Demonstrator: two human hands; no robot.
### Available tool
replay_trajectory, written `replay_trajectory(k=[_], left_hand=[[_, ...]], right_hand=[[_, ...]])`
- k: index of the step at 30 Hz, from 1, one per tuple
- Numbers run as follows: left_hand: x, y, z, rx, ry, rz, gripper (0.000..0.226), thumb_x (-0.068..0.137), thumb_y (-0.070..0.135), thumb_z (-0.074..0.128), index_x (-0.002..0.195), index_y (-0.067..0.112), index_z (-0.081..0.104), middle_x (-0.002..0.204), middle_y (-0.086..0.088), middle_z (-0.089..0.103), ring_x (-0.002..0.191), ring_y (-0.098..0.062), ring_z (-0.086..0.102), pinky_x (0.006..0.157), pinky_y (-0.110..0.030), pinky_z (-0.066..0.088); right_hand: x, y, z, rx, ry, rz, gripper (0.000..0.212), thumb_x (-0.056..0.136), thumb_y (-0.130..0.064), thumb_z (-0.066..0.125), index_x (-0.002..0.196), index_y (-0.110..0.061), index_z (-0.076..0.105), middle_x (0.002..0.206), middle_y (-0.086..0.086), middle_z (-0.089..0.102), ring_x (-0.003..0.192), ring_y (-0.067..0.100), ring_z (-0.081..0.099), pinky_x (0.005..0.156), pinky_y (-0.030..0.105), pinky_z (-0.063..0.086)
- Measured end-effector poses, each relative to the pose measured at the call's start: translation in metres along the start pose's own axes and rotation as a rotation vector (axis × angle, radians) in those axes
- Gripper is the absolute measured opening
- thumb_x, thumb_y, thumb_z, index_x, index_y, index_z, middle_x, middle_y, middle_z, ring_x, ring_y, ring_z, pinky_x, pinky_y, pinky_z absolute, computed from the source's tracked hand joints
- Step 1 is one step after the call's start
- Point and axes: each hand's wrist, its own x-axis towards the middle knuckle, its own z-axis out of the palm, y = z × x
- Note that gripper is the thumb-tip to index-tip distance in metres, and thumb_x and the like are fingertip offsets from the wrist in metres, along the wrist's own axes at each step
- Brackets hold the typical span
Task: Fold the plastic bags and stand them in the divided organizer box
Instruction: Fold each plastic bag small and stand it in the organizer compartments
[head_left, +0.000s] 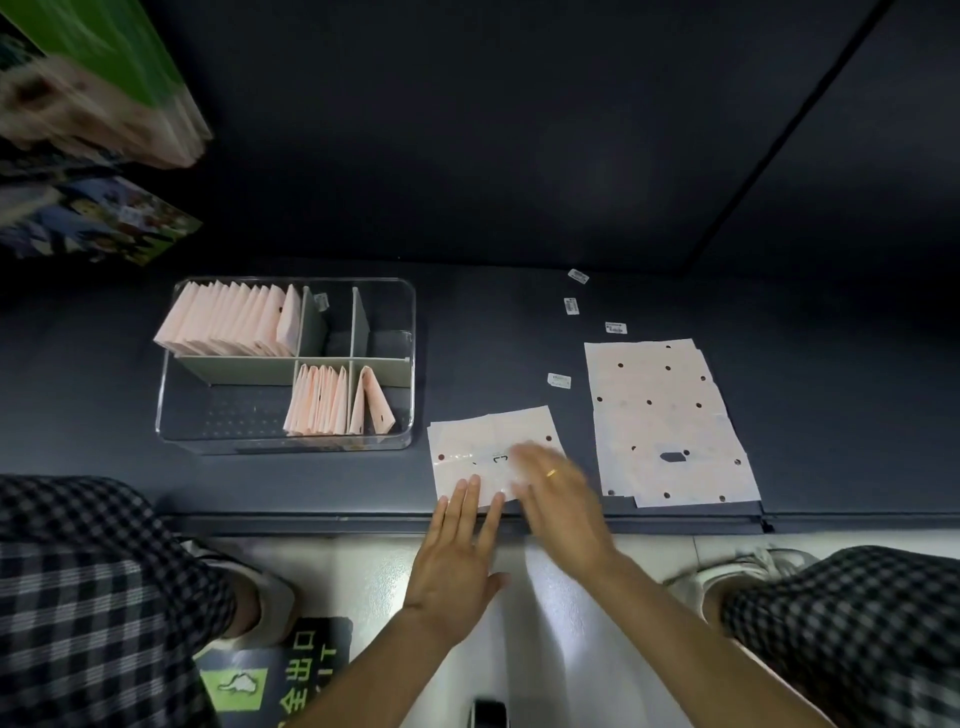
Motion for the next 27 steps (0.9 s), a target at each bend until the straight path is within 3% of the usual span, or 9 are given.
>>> replay_trajectory(k=[3, 6, 11, 12, 14, 17, 19, 22, 27], left_hand=[[0.001, -0.002, 0.004, -0.032, 0.026, 0.011, 0.084, 0.095, 0.053, 0.035, 0.139, 0.02, -0.027, 0.144, -0.009, -0.038, 0.136, -0.029, -0.034, 0.109, -0.041, -0.025], [0.002, -0.006, 0.004, -0.014, 0.028, 0.025, 0.086, 0.095, 0.054, 0.034, 0.138, 0.021, -0.033, 0.147, -0.01, -0.036, 0.139, -0.028, -0.03, 0.111, -0.04, -0.022], [-0.004, -0.013, 0.003, 0.028, 0.013, 0.019, 0.082, 0.096, 0.055, 0.032, 0.14, 0.019, -0.028, 0.147, -0.01, -0.033, 0.139, -0.027, -0.027, 0.111, -0.041, -0.021], [-0.008, -0.017, 0.0, 0.048, 0.036, 0.018, 0.083, 0.094, 0.054, 0.038, 0.145, 0.018, -0.016, 0.152, -0.01, -0.022, 0.143, -0.027, -0.016, 0.114, -0.043, -0.012], [-0.017, -0.028, -0.009, 0.041, 0.129, 0.009, 0.072, 0.085, 0.049, 0.059, 0.144, 0.014, 0.035, 0.151, -0.012, 0.029, 0.139, -0.026, 0.032, 0.111, -0.048, 0.025], [-0.023, -0.039, -0.018, -0.008, 0.267, -0.01, 0.043, 0.087, 0.037, 0.041, 0.113, 0.017, 0.07, 0.123, -0.002, 0.064, 0.113, -0.02, 0.062, 0.094, -0.044, 0.048], [-0.017, -0.042, -0.025, -0.059, 0.326, -0.009, 0.036, 0.089, 0.033, 0.041, 0.102, 0.021, 0.073, 0.116, 0.001, 0.068, 0.112, -0.02, 0.062, 0.096, -0.043, 0.047], [-0.002, -0.045, -0.033, -0.089, 0.334, 0.025, 0.01, 0.084, 0.027, 0.069, 0.086, 0.018, 0.07, 0.123, -0.003, 0.064, 0.12, -0.024, 0.056, 0.103, -0.046, 0.04], [0.015, -0.051, -0.029, -0.169, 0.238, 0.041, 0.033, 0.095, 0.045, 0.045, 0.116, 0.021, 0.054, 0.154, 0.008, 0.028, 0.143, -0.01, 0.021, 0.117, -0.027, 0.005]], right_hand=[[-0.025, -0.004, 0.012, -0.091, -0.171, -0.21, 0.047, 0.09, -0.033, 0.058, 0.13, -0.008, 0.054, 0.136, 0.004, 0.054, 0.127, 0.017, 0.05, 0.106, 0.04, 0.039], [-0.045, 0.015, 0.009, -0.221, -0.293, -0.143, 0.056, 0.094, -0.044, 0.032, 0.136, -0.01, 0.047, 0.144, 0.004, 0.044, 0.133, 0.017, 0.042, 0.111, 0.038, 0.021], [-0.05, 0.04, -0.011, -0.277, -0.364, 0.051, 0.058, 0.093, -0.044, 0.032, 0.133, -0.008, 0.051, 0.141, 0.003, 0.047, 0.131, 0.019, 0.045, 0.113, 0.033, 0.008], [-0.052, 0.043, -0.014, -0.288, -0.358, 0.07, 0.057, 0.093, -0.044, 0.032, 0.132, -0.008, 0.053, 0.14, 0.003, 0.049, 0.13, 0.019, 0.046, 0.113, 0.033, 0.008], [-0.052, 0.046, -0.017, -0.319, -0.347, 0.067, 0.054, 0.094, -0.042, 0.034, 0.129, -0.009, 0.057, 0.139, 0.001, 0.051, 0.131, 0.02, 0.045, 0.114, 0.033, 0.007], [-0.043, 0.044, -0.013, -0.244, -0.32, 0.092, 0.047, 0.095, -0.041, 0.047, 0.129, -0.01, 0.056, 0.148, 0.0, 0.039, 0.14, 0.018, 0.029, 0.119, 0.032, 0.004], [-0.035, 0.041, -0.008, -0.154, -0.245, 0.124, 0.045, 0.095, -0.043, 0.047, 0.127, -0.012, 0.053, 0.154, 0.001, 0.027, 0.144, 0.015, 0.019, 0.119, 0.03, 0.002], [-0.02, 0.036, -0.003, -0.096, -0.21, 0.079, 0.055, 0.092, -0.042, 0.052, 0.136, -0.009, 0.042, 0.153, 0.002, 0.03, 0.143, 0.016, 0.023, 0.117, 0.026, 0.002], [0.001, 0.038, 0.0, -0.107, -0.317, -0.073, 0.055, 0.094, -0.04, 0.049, 0.14, -0.014, 0.036, 0.148, 0.002, 0.037, 0.137, 0.015, 0.032, 0.116, 0.023, 0.015]])
